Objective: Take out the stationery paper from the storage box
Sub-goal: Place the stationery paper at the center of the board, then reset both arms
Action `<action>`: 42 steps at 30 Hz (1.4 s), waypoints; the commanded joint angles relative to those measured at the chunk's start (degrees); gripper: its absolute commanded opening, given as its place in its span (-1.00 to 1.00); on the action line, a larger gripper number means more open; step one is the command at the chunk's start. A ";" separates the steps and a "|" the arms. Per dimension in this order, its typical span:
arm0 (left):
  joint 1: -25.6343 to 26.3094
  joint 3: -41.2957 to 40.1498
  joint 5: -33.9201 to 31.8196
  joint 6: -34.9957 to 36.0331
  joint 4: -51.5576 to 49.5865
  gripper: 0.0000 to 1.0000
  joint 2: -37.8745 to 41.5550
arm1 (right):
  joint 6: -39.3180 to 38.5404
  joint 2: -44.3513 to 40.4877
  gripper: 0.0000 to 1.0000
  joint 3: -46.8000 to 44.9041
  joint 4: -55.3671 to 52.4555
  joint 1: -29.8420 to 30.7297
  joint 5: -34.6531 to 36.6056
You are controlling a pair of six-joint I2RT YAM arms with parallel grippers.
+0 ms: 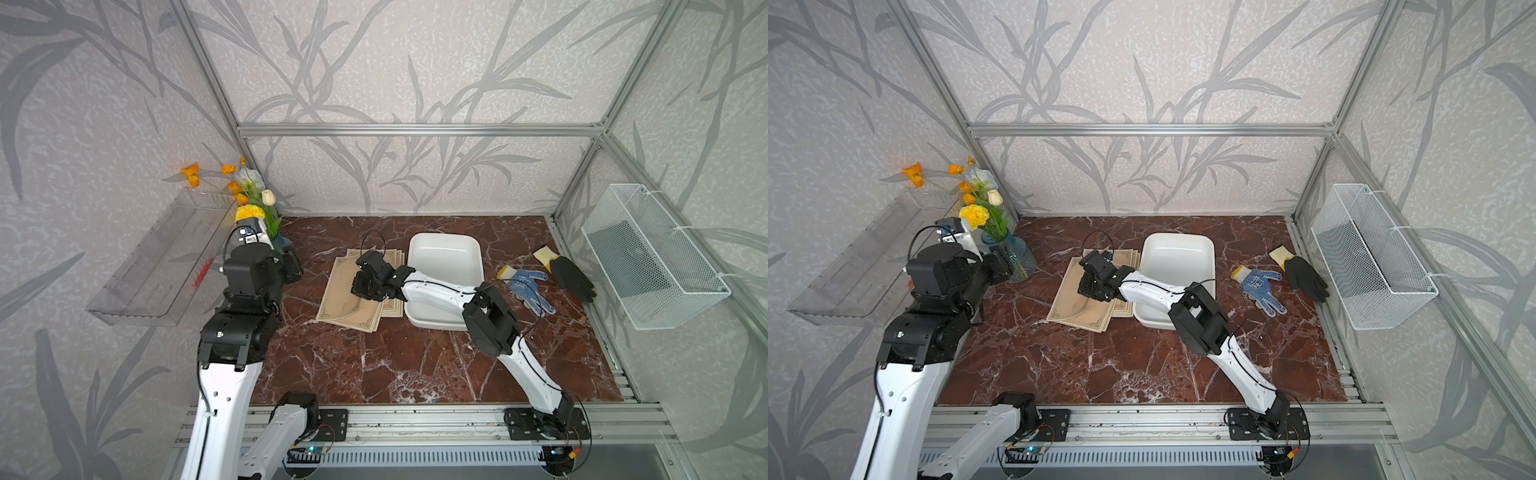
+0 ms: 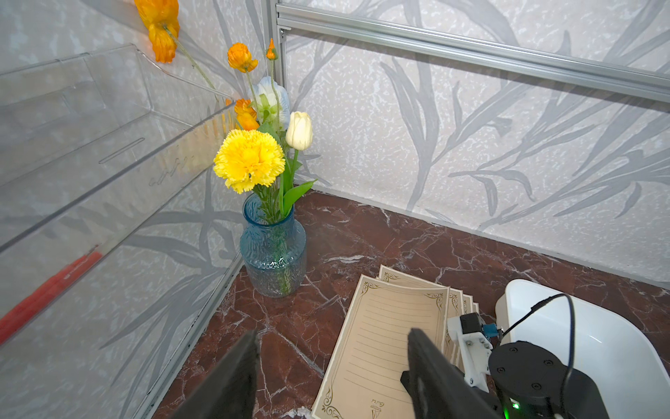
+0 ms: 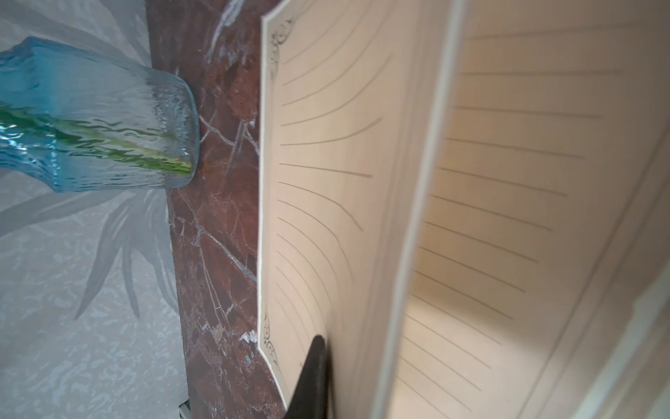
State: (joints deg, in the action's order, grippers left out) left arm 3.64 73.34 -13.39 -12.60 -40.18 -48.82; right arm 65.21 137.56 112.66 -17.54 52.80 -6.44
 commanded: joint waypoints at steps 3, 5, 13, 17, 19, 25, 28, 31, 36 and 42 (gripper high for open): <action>0.21 -0.41 0.06 0.22 1.21 0.28 0.62 | 3.12 -1.02 -0.75 -2.73 -4.34 -0.85 1.91; 0.22 -0.50 0.21 0.14 1.33 0.28 0.61 | 3.42 -1.83 -0.69 -3.64 -4.48 -0.85 2.51; 0.18 -0.66 0.21 -0.02 0.98 0.29 -0.09 | 5.25 -6.13 0.11 -6.97 -6.87 -1.12 4.17; 0.15 -0.79 0.08 -0.14 0.83 0.29 -1.09 | 5.44 -9.66 0.19 -8.64 -7.76 -1.03 5.79; 0.15 -0.77 0.18 -0.45 0.90 0.29 -1.47 | 5.35 -11.15 0.21 -8.77 -8.46 -0.94 6.32; 0.20 -0.57 0.64 -1.45 1.67 0.30 -3.33 | 4.52 -16.12 0.24 -8.36 -11.50 -0.18 8.39; 0.13 -0.94 0.76 -2.59 2.94 0.30 -4.82 | 3.29 -19.58 0.25 -8.69 -13.41 0.11 10.51; 0.14 -3.79 0.73 -4.07 8.06 0.28 -6.74 | -1.12 -24.51 0.25 -10.41 -13.08 -0.01 14.84; 0.03 -16.03 2.61 -5.36 26.91 0.13 -12.52 | -23.00 -35.20 0.25 -17.27 -7.24 -3.28 30.44; 0.09 -29.85 0.22 -1.50 47.99 0.13 -23.92 | -42.56 -48.31 0.28 -37.79 2.82 -22.16 31.14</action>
State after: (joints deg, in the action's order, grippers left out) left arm 3.64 46.52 -11.84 -16.12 -5.17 -70.15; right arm 36.01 92.47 82.37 -18.24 38.59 19.33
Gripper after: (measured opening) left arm 0.564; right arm 0.639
